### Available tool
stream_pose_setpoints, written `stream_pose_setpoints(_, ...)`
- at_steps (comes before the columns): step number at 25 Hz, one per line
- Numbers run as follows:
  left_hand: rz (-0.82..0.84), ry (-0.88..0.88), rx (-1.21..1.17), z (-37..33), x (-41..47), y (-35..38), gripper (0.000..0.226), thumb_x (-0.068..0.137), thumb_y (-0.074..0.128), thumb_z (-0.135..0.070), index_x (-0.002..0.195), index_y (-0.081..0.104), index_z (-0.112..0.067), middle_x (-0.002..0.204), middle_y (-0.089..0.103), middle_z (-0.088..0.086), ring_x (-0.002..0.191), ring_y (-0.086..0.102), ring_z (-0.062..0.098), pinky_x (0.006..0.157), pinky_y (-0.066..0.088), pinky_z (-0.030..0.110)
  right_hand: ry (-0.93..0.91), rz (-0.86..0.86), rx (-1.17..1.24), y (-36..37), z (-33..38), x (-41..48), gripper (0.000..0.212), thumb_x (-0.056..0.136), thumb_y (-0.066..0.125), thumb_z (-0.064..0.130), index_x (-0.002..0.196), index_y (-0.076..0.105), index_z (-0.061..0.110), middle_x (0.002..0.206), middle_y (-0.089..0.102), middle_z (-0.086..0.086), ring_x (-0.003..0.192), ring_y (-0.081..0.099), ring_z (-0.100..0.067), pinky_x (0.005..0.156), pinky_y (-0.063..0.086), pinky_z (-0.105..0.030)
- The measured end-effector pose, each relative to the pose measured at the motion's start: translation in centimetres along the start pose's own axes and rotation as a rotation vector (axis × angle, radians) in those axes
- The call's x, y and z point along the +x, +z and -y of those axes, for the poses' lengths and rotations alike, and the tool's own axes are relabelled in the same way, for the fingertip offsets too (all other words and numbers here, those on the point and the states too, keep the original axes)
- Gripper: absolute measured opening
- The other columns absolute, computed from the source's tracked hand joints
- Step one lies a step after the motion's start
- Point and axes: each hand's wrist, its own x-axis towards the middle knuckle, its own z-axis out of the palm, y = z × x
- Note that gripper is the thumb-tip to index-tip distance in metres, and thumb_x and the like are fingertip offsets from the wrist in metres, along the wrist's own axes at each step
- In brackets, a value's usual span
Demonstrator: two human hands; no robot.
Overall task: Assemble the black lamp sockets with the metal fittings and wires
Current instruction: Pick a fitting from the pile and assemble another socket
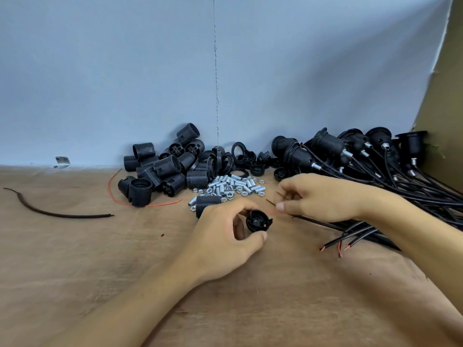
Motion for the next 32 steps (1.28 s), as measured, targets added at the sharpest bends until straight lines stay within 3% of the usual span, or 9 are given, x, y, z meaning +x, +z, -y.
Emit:
stream_pose_setpoints(3,-0.01,-0.054,-0.152,0.0,0.1,-0.2,0.024,0.073,0.076,-0.031,0.095,0.068,-0.036,0.089,0.071,-0.02,0.065,0.06,0.002,0.064,0.044,0.015,-0.1,-0.212,0.281,1.2,0.4,0.6,0.003,0.096,0.063,0.023,0.094,0.065,0.021,0.082,0.062,0.007,0.067,0.051,0.0,0.067,0.043,-0.021)
stream_pose_setpoints(8,0.08,-0.007,-0.258,-0.4,-0.1,-0.5,0.024,0.076,0.076,-0.026,0.098,0.069,-0.029,0.097,0.073,-0.014,0.076,0.065,0.006,0.068,0.048,0.021,-0.18,-0.325,0.656,2.6,1.8,0.7,0.007,0.099,0.059,0.014,0.094,0.061,0.01,0.071,0.057,0.005,0.062,0.049,-0.01,0.061,0.043,-0.026)
stream_pose_setpoints(16,-0.004,-0.019,-0.291,-0.6,-0.2,-0.3,0.027,0.074,0.08,-0.034,0.1,0.071,-0.031,0.094,0.075,-0.01,0.076,0.068,0.016,0.071,0.056,0.029,-0.21,-0.227,1.03,2.8,1.9,0.9,0.004,0.098,0.058,0.008,0.096,0.06,0.005,0.084,0.062,-0.007,0.08,0.062,-0.017,0.073,0.052,-0.026)
stream_pose_setpoints(18,-0.093,-0.052,-0.325,-0.3,0.1,-0.3,0.029,0.074,0.081,-0.033,0.101,0.072,-0.032,0.094,0.075,-0.011,0.075,0.069,0.019,0.067,0.056,0.025,-0.155,-0.174,0.971,2.0,1.0,0.9,0.009,0.094,0.064,0.01,0.103,0.064,0.008,0.095,0.067,-0.006,0.087,0.065,-0.014,0.073,0.054,-0.024)
stream_pose_setpoints(20,-0.205,-0.088,-0.349,-0.1,0.3,-0.4,0.032,0.072,0.081,-0.037,0.103,0.071,-0.032,0.092,0.075,-0.01,0.071,0.069,0.014,0.064,0.054,0.022,-0.09,-0.037,0.593,0.9,-0.3,0.5,0.023,0.088,0.074,0.02,0.11,0.068,0.02,0.1,0.071,0.007,0.086,0.064,-0.004,0.074,0.051,-0.02)
stream_pose_setpoints(23,-0.334,-0.131,-0.386,0.3,0.4,-0.5,0.039,0.069,0.082,-0.045,0.105,0.071,-0.033,0.095,0.076,-0.01,0.077,0.072,0.014,0.071,0.062,0.039,-0.063,0.131,0.248,0.3,-1.4,0.0,0.006,0.087,0.077,0.027,0.092,0.074,0.03,0.076,0.067,0.017,0.069,0.057,0.003,0.067,0.041,-0.011)
stream_pose_setpoints(25,-0.36,-0.124,-0.407,0.4,0.4,-0.5,0.039,0.07,0.081,-0.045,0.105,0.07,-0.033,0.099,0.076,-0.009,0.082,0.074,0.02,0.074,0.062,0.047,-0.065,0.035,0.18,0.6,-1.7,0.1,0.006,0.09,0.073,0.031,0.084,0.073,0.031,0.071,0.067,0.014,0.063,0.054,0.002,0.065,0.04,-0.013)
stream_pose_setpoints(29,-0.251,-0.085,-0.348,0.0,0.1,-0.3,0.034,0.072,0.077,-0.047,0.103,0.067,-0.038,0.093,0.077,-0.01,0.07,0.072,0.016,0.064,0.055,0.024,-0.126,-0.371,0.371,2.1,-1.3,1.0,0.01,0.099,0.06,0.033,0.094,0.064,0.025,0.075,0.074,0.004,0.048,0.046,-0.004,0.05,0.038,-0.015)
stream_pose_setpoints(32,-0.109,-0.072,-0.186,-0.2,0.0,-0.1,0.033,0.07,0.076,-0.049,0.101,0.066,-0.043,0.085,0.072,-0.016,0.06,0.06,0.004,0.059,0.044,0.013,-0.089,-0.439,0.699,3.3,-0.4,1.4,0.019,0.102,0.053,0.03,0.103,0.056,0.011,0.077,0.073,-0.006,0.046,0.049,-0.015,0.043,0.042,-0.025)
